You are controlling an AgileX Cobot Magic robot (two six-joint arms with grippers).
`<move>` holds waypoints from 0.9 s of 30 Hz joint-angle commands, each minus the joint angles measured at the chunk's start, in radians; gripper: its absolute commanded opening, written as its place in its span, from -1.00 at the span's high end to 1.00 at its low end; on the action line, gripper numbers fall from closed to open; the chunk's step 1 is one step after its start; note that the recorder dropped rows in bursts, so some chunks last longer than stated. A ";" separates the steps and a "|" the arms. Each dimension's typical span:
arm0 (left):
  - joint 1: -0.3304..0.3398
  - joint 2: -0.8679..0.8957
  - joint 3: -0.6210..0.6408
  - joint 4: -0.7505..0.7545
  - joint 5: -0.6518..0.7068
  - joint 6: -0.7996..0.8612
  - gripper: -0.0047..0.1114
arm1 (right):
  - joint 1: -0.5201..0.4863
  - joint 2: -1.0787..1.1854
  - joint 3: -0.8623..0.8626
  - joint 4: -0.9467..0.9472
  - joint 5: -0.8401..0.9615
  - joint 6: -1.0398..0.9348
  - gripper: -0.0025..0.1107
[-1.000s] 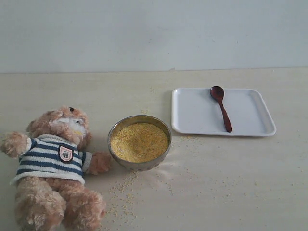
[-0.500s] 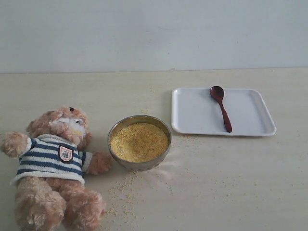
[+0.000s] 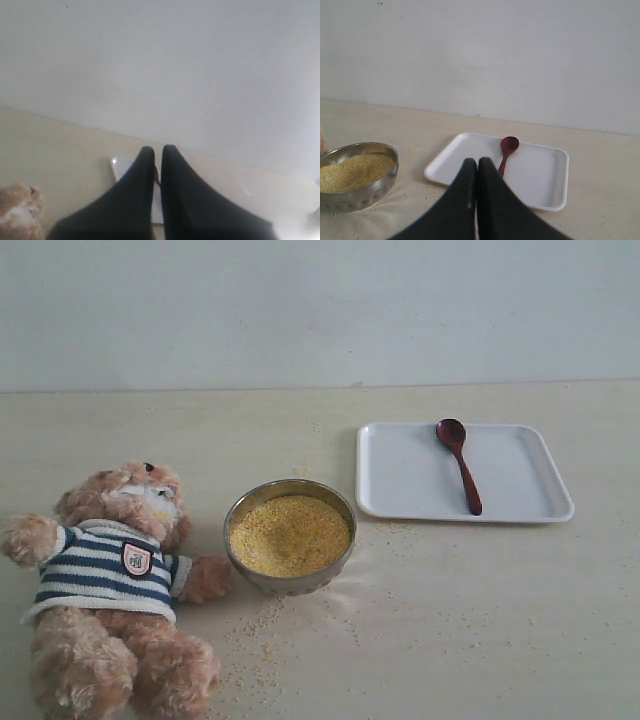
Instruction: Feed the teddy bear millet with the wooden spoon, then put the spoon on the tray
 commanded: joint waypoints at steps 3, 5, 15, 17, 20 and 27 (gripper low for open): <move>-0.121 -0.122 -0.004 0.028 -0.236 0.009 0.83 | -0.001 -0.003 0.004 -0.001 -0.003 -0.002 0.96; -0.143 -0.170 -0.004 0.062 -0.293 0.017 0.83 | -0.001 -0.003 0.004 -0.001 -0.003 -0.002 0.96; -0.259 -0.461 -0.004 0.312 -0.600 0.017 0.83 | -0.001 -0.003 0.004 -0.001 -0.003 -0.002 0.96; -0.283 -0.503 -0.002 0.348 -0.632 -0.009 0.83 | -0.001 -0.003 0.004 -0.001 -0.003 -0.002 0.96; -0.320 -0.525 0.036 0.415 -0.657 -0.175 0.83 | -0.001 -0.003 0.004 -0.001 -0.003 -0.002 0.96; -0.451 -0.624 0.210 0.408 -0.751 -0.190 0.83 | -0.001 -0.003 0.004 -0.001 -0.003 -0.002 0.96</move>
